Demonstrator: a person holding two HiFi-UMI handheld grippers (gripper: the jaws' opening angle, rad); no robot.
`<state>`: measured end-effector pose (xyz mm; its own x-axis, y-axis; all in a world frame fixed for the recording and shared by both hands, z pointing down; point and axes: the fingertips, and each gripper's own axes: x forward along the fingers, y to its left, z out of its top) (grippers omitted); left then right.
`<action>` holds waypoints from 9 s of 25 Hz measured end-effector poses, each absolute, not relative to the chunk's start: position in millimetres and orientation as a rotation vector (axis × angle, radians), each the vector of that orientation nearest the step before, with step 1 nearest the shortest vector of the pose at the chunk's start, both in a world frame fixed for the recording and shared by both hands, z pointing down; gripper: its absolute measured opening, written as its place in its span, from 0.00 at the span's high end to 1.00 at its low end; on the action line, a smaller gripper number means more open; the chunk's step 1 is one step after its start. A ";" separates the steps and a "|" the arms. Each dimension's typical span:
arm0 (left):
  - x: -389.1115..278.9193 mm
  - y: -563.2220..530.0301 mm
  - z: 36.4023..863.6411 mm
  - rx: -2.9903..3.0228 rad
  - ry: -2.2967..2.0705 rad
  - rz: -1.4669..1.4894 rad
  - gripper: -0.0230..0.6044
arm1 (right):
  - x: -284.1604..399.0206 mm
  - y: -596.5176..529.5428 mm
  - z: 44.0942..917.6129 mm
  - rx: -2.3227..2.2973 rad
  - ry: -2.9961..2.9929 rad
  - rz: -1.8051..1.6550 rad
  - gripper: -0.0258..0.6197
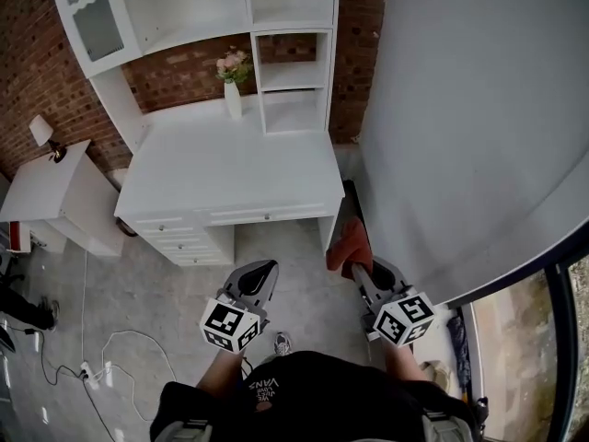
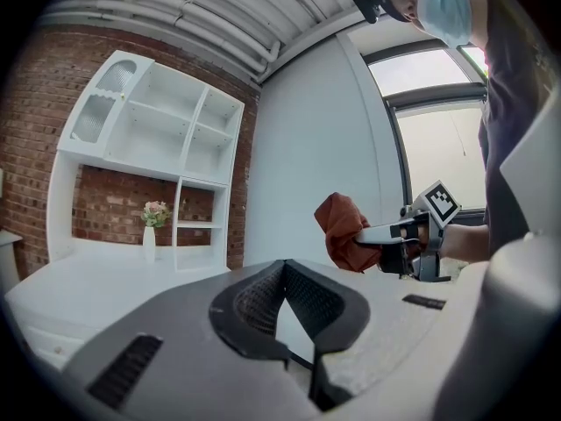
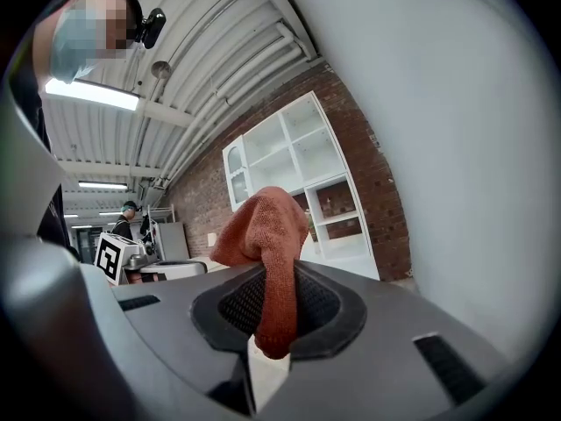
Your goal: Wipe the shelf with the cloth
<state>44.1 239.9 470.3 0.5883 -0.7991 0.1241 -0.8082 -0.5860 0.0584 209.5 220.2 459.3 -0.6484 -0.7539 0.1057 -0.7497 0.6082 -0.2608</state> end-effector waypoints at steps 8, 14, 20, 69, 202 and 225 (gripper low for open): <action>-22.5 181.9 467.0 2.718 -1.339 0.141 0.95 | 153.3 164.8 453.3 -1.376 2.753 -0.440 0.88; -40.7 149.1 471.1 2.720 -1.294 0.135 0.95 | 138.3 138.6 455.6 -1.435 2.740 -0.463 0.88; -39.2 116.8 480.8 2.695 -1.293 0.139 0.95 | 142.2 99.4 461.7 -1.436 2.749 -0.478 0.88; -56.6 -201.0 471.4 2.702 -1.316 0.103 0.95 | 95.4 -278.6 384.3 -1.337 2.828 -0.105 0.88; -81.4 -278.0 442.7 2.890 -1.100 -0.044 0.95 | -32.5 -582.1 214.2 -2.047 3.502 0.432 0.87; -64.7 -272.9 455.1 2.912 -0.999 0.007 0.95 | 50.4 -577.6 204.4 -2.672 3.298 0.841 0.87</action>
<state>-64.7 -272.9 455.1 0.7895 -0.6133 0.0247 -0.6135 -0.7875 0.0580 50.4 -577.6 204.4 0.1488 -0.8278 0.5410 -0.4674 0.4232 0.7761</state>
